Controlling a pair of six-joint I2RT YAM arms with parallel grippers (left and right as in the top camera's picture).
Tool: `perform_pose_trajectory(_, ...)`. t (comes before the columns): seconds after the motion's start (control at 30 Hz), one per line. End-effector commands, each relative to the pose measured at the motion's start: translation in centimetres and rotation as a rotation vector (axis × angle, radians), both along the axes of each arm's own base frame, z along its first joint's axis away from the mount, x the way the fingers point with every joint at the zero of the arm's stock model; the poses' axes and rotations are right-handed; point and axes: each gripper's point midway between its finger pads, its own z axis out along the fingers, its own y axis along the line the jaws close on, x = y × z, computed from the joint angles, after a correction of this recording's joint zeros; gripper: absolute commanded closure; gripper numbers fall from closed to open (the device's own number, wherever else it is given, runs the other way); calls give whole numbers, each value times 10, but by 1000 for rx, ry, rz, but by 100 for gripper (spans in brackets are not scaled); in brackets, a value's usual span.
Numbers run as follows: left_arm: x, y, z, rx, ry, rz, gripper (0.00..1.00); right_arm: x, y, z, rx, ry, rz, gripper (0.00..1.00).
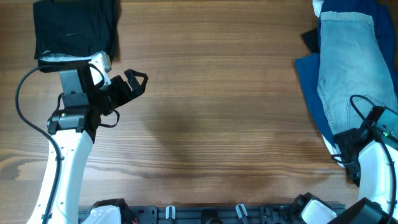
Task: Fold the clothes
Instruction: 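Grasp the denim shorts edge with the right gripper, then pull the denim shorts left onto the open table with the right gripper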
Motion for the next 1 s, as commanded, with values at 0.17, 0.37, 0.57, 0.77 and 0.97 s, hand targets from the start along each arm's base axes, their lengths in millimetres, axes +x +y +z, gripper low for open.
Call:
perform_pose_trajectory(0.17,4,1,3,8,-6,12,0,7,-16,-10,-45,-33,-54,28)
perform_pose_trajectory(0.37,4,4,2,19,-5,23,0,23,-12,-27,5,-17,138,96)
perform_pose_trajectory(0.57,5,4,3,21,-9,25,1,110,39,48,102,-442,590,96)
perform_pose_trajectory(0.77,8,10,21,26,-74,41,0,150,139,116,131,-582,967,96)
perform_pose_trajectory(0.97,-3,37,68,45,-221,124,0,153,289,130,218,-622,1405,96)
